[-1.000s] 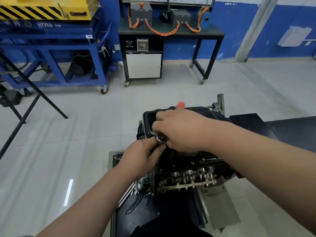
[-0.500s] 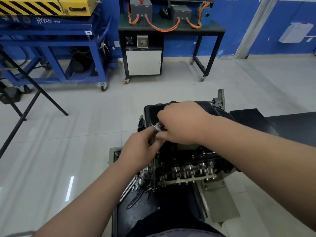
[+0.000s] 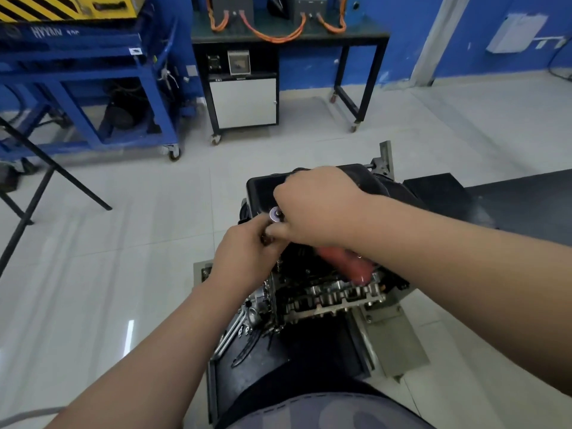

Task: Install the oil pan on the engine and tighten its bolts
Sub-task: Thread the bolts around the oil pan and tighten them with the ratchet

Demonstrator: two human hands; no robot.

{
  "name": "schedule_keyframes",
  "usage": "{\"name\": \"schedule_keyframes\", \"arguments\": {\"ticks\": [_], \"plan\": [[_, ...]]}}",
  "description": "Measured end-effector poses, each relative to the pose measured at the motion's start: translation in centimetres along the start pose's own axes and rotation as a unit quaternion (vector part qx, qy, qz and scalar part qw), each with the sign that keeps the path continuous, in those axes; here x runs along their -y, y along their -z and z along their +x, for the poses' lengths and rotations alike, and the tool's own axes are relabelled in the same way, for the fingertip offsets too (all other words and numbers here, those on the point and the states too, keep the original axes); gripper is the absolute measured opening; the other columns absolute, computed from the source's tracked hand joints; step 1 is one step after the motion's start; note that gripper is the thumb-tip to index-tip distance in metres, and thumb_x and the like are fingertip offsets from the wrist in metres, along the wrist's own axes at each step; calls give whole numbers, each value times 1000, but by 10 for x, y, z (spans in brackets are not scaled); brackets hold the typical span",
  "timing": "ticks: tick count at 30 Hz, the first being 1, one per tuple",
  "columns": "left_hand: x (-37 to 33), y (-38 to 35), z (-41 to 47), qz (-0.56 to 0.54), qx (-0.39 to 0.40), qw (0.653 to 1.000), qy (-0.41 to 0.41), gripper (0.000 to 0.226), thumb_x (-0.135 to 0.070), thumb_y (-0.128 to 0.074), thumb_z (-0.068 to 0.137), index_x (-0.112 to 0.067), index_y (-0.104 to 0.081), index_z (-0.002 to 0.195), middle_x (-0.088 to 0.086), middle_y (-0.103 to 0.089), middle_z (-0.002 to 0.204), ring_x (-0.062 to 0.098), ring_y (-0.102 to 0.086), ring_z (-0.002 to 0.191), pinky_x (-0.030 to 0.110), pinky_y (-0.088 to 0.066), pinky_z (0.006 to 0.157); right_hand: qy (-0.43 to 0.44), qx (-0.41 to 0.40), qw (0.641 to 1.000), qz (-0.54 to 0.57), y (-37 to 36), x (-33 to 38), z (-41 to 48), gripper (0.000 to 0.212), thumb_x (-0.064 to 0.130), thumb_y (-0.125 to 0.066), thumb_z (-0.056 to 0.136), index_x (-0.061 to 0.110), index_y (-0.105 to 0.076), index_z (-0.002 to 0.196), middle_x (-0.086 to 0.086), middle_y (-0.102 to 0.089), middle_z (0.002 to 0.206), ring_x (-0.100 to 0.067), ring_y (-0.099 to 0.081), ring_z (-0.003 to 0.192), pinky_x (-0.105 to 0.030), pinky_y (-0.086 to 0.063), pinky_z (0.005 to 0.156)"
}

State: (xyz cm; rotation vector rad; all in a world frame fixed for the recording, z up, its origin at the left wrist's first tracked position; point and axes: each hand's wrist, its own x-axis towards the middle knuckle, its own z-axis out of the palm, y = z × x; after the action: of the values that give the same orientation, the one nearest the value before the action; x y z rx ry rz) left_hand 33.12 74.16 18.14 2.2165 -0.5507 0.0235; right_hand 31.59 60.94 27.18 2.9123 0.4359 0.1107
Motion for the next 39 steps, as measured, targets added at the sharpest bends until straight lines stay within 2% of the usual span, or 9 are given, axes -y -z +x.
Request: {"name": "schedule_keyframes", "arguments": {"ticks": [3, 9, 13, 16, 22, 28, 31, 34, 39], "plan": [[4, -2, 3, -9, 0, 1000, -4, 30, -11, -55, 77, -23, -42, 53, -4, -48, 47, 12, -39, 47, 26, -31, 44, -80, 25, 995, 50, 0, 5, -5, 48, 60, -51, 78, 21, -38, 54, 3, -40, 57, -14, -38, 48, -24, -22, 46], [8, 2, 1, -34, 81, 991, -103, 33, -36, -51, 91, -37, -40, 60, -10, -42, 49, 8, -33, 46, 20, -25, 44, 105, 36, 994, 21, 4, -16, -4, 23, 36, -53, 84, 22, -58, 101, 0, -54, 98, -23, -57, 89, -33, -40, 66], [3, -3, 3, 11, 31, 999, -22, 23, -28, -54, 82, -39, -42, 64, -11, -49, 50, 9, -43, 50, 29, -34, 47, -45, 8, 999, 27, -2, -2, -8, 43, 57, -46, 83, 21, -48, 60, 4, -45, 61, -17, -47, 55, -25, -23, 47], [3, -3, 5, 14, 20, 1000, -18, 26, -21, -54, 78, -32, -41, 58, -10, -46, 47, 9, -42, 47, 27, -30, 45, -84, 28, 994, 69, -1, 1, -9, 51, 63, -46, 81, 21, -40, 54, 3, -41, 57, -13, -37, 48, -24, -22, 45], [5, 2, 0, 16, 56, 993, -105, 35, -30, -53, 91, -39, -35, 63, -8, -41, 46, 10, -38, 46, 27, -29, 46, 68, 42, 996, 37, 4, -17, -5, 23, 36, -54, 85, 23, -55, 104, 1, -53, 102, -21, -55, 91, -34, -35, 67], [3, -5, 5, 19, 21, 999, -23, 34, -17, -54, 79, -32, -37, 52, -8, -44, 44, 8, -36, 43, 26, -26, 44, -98, 14, 994, 53, -2, 2, -9, 44, 56, -49, 80, 21, -37, 55, 3, -41, 59, -13, -34, 48, -24, -23, 46], [4, -2, 7, -20, 75, 994, -75, 37, -26, -55, 89, -37, -42, 56, -11, -44, 48, 9, -34, 45, 19, -23, 44, -3, 45, 999, 25, 2, -7, -4, 27, 43, -53, 83, 21, -49, 68, 3, -52, 74, -15, -45, 57, -27, -28, 48], [3, -1, 9, 5, 99, 990, -105, 32, -35, -52, 91, -37, -40, 62, -10, -46, 50, 10, -36, 45, 25, -27, 45, 81, 67, 994, 28, 5, -22, -2, 17, 31, -55, 84, 23, -54, 99, 1, -51, 101, -20, -53, 89, -36, -43, 68], [0, -3, 12, 18, 28, 999, -14, 15, -34, -49, 77, -30, -43, 64, -7, -50, 52, 12, -44, 50, 29, -35, 47, -57, 29, 998, 16, -2, -9, -2, 46, 59, -47, 82, 21, -43, 58, 2, -46, 64, -13, -39, 51, -25, -23, 46]]}}
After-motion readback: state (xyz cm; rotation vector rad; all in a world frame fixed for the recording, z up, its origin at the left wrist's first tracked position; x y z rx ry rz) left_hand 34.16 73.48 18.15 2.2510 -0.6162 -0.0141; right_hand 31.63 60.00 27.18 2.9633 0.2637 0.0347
